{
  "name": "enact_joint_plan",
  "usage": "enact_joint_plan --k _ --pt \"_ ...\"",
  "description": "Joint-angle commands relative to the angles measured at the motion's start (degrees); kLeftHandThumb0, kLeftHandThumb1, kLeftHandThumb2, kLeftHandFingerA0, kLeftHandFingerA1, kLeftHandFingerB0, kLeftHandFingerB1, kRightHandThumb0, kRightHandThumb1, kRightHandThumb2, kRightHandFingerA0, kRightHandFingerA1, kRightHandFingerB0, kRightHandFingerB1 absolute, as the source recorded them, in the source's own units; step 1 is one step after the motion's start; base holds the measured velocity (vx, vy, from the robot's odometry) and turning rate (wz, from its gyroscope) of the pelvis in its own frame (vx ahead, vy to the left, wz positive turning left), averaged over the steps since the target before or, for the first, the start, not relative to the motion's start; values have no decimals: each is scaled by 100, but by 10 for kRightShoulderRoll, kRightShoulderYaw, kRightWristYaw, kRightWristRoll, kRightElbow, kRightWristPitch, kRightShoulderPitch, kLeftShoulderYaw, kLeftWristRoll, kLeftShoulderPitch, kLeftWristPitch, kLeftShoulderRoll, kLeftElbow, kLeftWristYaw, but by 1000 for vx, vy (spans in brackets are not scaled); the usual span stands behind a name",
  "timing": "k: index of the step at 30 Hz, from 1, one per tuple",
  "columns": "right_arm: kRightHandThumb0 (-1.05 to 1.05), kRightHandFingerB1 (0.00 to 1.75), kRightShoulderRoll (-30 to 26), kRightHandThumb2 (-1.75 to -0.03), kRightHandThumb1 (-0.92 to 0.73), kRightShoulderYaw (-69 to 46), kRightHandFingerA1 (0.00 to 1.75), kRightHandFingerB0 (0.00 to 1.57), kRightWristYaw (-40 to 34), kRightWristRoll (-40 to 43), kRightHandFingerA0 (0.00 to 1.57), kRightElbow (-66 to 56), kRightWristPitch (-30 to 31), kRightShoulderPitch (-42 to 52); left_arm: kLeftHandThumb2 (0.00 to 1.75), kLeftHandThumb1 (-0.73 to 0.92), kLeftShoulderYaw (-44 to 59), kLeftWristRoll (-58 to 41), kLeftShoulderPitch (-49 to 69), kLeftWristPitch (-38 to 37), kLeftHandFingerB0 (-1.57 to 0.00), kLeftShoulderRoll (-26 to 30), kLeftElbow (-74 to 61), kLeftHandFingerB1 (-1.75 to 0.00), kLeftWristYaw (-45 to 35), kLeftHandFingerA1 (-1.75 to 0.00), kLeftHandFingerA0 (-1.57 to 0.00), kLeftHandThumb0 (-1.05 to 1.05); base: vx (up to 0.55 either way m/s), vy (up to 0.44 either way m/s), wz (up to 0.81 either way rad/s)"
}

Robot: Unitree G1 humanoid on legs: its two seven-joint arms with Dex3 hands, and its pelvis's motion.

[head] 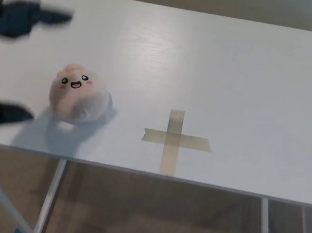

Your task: Use the left hand to take the pink dumpling toy on a person's hand and put it on the desk.

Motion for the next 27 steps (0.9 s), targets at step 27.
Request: enact_joint_plan --k 27 --pt "-21 40 10 -62 -73 8 44 49 -55 -10 63 5 -26 38 74 50 -110 108 234 -107 -53 -87 394 -50 115 -57 -68 -43 0 0 0"
